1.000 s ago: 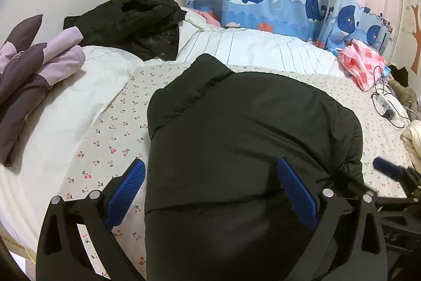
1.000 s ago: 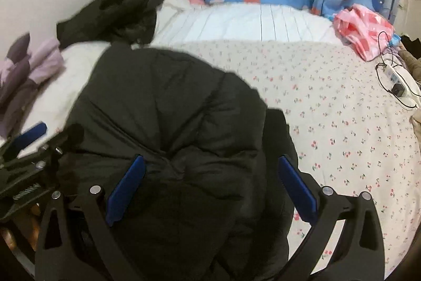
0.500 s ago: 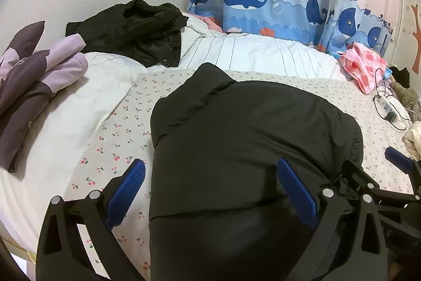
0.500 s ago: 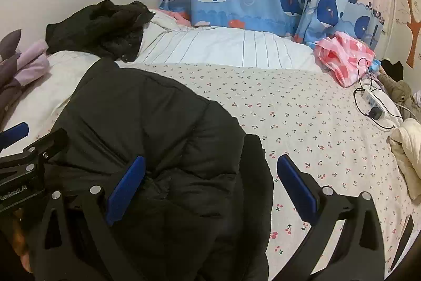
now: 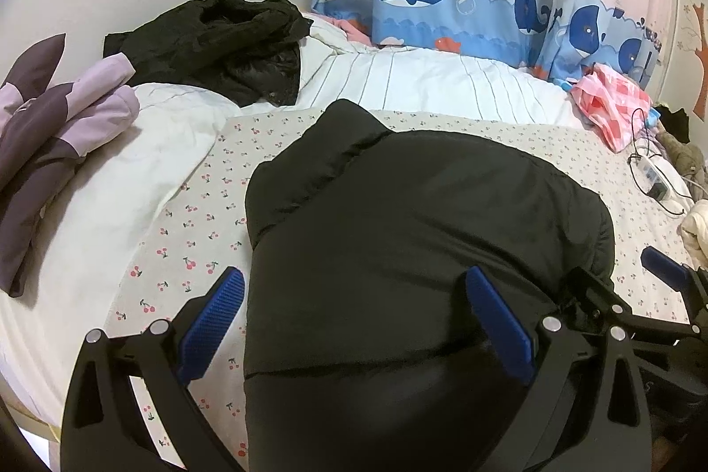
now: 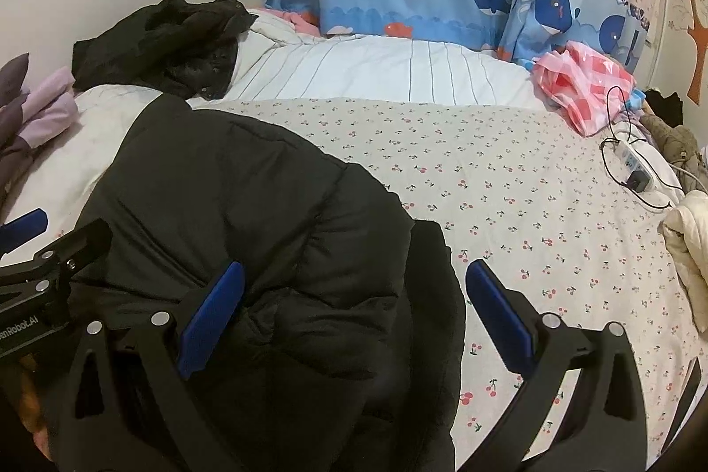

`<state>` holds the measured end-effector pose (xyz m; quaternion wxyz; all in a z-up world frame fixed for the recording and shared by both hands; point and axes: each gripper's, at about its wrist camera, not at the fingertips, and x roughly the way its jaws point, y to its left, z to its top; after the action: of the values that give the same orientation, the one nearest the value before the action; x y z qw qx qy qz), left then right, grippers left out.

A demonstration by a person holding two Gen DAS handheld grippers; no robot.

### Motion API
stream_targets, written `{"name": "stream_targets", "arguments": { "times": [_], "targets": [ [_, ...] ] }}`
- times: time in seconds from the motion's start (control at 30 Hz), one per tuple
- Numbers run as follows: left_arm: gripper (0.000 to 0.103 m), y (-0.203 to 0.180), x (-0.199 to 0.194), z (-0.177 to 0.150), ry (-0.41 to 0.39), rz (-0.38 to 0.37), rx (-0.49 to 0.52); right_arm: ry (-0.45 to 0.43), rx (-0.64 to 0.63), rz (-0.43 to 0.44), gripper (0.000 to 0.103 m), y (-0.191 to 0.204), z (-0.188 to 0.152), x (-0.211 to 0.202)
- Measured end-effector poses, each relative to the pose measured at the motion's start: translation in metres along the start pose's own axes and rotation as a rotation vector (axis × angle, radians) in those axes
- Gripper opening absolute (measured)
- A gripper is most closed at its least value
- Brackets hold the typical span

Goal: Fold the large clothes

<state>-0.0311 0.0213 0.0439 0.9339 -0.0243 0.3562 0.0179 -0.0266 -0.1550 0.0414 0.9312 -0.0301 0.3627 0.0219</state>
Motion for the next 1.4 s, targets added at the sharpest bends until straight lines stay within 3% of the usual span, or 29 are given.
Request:
{"name": "stream_targets", "arguments": {
  "times": [1.1, 1.4],
  "targets": [
    [0.096, -0.002, 0.006, 0.009, -0.002, -0.017, 0.001, 0.005, -0.007, 0.006, 0.097, 0.001, 0.008, 0.003],
    [0.096, -0.002, 0.003, 0.006, -0.003, -0.017, 0.001, 0.059, -0.039, 0.0, 0.097, 0.01, -0.001, 0.006]
  ]
}}
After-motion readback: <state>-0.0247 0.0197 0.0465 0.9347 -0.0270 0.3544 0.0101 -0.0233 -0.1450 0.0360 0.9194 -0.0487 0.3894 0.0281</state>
